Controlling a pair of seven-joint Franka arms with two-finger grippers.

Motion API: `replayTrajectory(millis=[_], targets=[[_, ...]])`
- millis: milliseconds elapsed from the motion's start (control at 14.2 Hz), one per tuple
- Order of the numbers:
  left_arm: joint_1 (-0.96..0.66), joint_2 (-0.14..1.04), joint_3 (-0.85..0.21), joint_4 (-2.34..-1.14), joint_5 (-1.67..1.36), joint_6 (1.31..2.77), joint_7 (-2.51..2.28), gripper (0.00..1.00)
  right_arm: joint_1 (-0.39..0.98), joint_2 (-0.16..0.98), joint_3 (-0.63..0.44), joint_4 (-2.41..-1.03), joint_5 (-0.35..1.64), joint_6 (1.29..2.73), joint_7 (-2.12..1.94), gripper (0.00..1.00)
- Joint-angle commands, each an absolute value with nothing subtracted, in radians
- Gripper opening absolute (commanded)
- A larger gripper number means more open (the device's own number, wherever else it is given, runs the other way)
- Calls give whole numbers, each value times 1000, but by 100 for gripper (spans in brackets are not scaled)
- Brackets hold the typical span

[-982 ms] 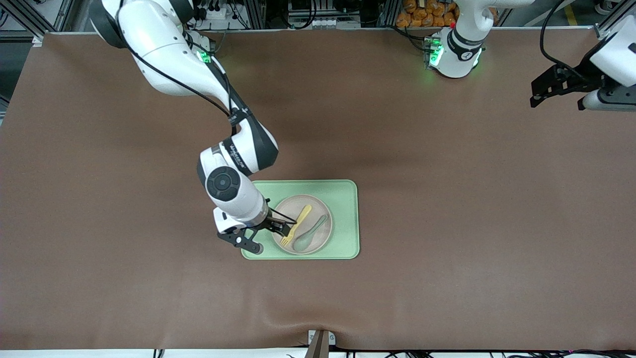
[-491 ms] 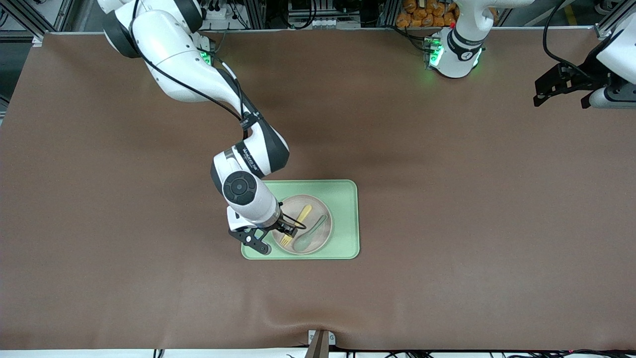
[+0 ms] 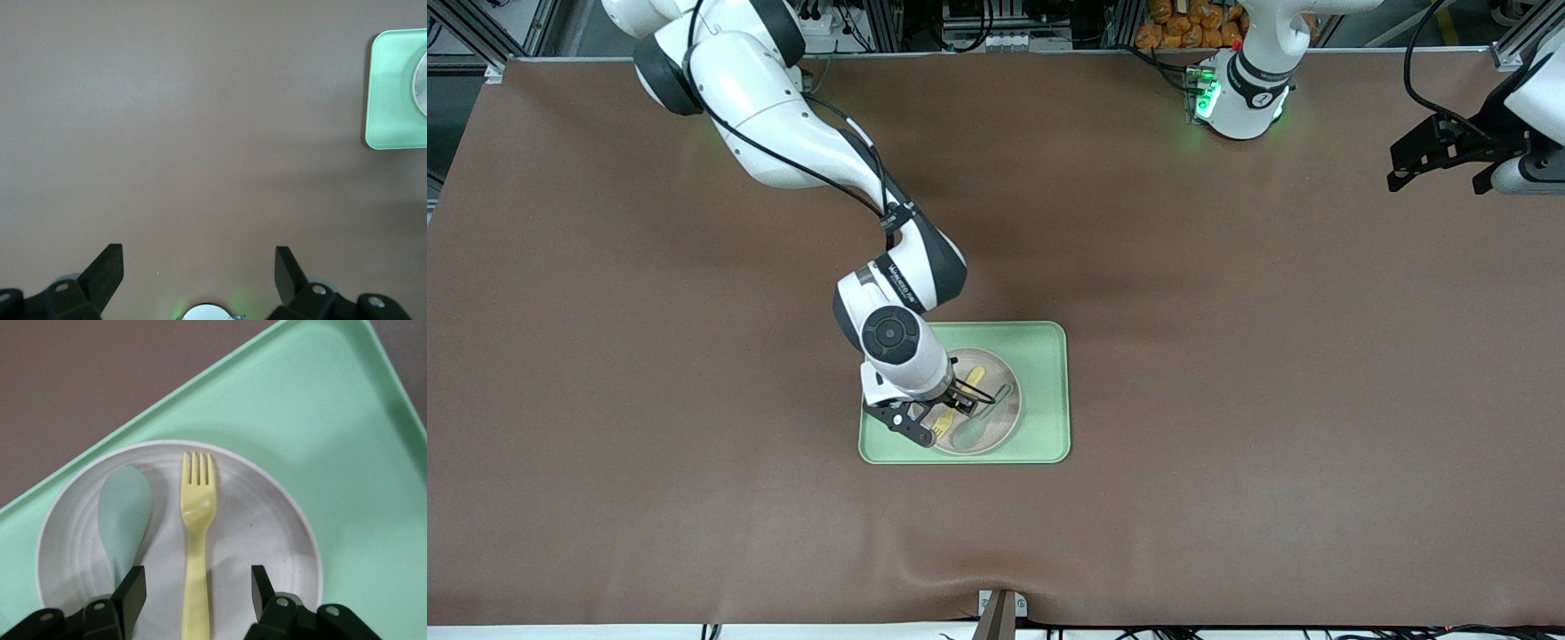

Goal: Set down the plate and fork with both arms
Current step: 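Lower the right gripper over the yellow fork and grasp it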

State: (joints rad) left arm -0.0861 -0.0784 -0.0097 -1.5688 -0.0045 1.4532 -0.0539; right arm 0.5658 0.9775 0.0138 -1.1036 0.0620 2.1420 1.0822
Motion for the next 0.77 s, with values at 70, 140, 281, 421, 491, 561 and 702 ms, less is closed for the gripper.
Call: replayTrajectory(millis=[70, 140, 281, 421, 491, 561, 702], targets=[[-83, -31, -14, -1540, -8, 1454, -66, 100, 574, 1032, 5, -1029, 69, 2121, 1120, 63], [-81, -32, -15, -1540, -8, 1454, -66, 100, 574, 1037, 5, -1029, 68, 2121, 1126, 63], [-80, -34, -15, -1542, -8, 1454, -64, 100, 577, 1049, 5, -1029, 67, 2125, 1129, 62], [-78, -34, -15, -1542, -8, 1454, -64, 100, 578, 1055, 3, -1029, 66, 2125, 1127, 58], [-78, -34, -15, -1540, -8, 1453, -63, 100, 578, 1055, 3, -1029, 66, 2128, 1129, 56], [-78, -35, -14, -1540, -8, 1453, -61, 100, 578, 1057, 3, -1029, 66, 2131, 1127, 55], [-77, -35, -12, -1542, -9, 1453, -57, 100, 580, 1057, 3, -1029, 66, 2131, 1127, 54]])
